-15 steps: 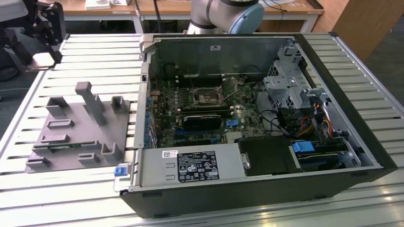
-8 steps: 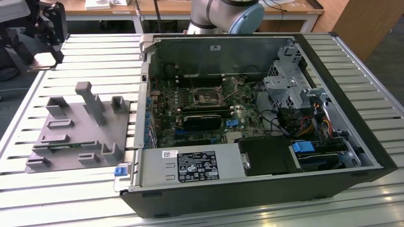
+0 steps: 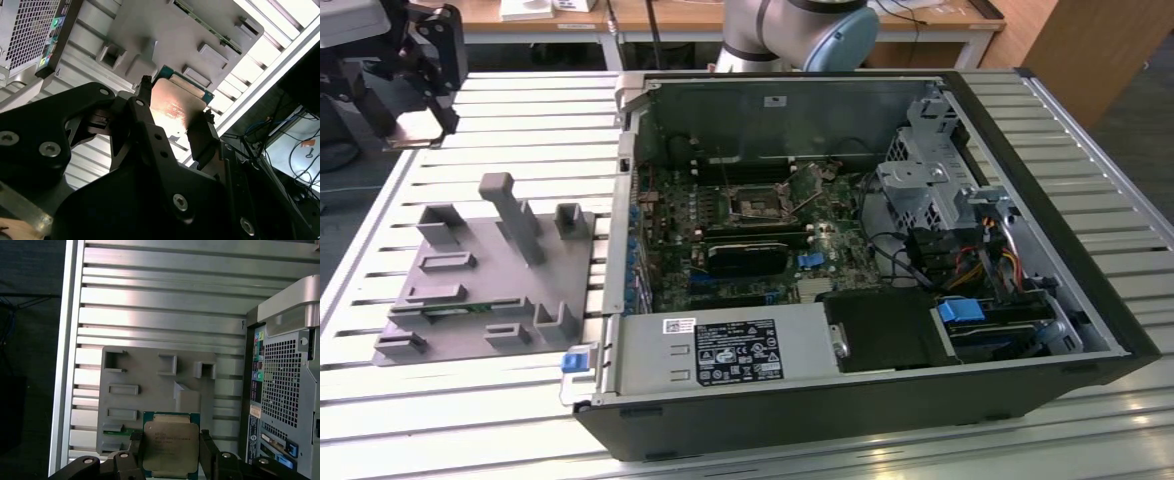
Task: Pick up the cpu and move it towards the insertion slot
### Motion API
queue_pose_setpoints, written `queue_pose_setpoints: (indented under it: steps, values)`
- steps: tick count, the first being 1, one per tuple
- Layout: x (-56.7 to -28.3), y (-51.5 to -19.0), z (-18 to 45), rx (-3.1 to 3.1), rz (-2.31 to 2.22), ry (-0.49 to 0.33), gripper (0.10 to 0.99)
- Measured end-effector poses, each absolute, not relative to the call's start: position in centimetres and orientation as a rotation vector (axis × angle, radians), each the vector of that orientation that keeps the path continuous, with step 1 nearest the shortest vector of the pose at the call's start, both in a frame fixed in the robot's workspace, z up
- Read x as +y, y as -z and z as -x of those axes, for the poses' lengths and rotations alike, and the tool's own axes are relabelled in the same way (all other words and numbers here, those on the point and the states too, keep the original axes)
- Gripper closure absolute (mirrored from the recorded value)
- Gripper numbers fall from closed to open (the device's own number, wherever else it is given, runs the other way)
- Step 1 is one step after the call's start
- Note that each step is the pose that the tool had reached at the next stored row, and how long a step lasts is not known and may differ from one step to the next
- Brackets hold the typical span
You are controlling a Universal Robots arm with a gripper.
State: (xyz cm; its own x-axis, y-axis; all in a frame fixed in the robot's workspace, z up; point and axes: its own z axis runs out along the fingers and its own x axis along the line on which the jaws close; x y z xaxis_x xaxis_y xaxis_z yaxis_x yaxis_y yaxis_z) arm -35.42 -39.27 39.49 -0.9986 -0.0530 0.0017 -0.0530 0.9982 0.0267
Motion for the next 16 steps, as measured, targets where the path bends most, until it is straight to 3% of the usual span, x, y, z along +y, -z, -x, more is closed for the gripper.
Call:
queue_pose_setpoints:
  steps: [16]
  values:
    - [-39.27, -39.49, 34.58, -3.137, -0.083, 0.042, 0.545]
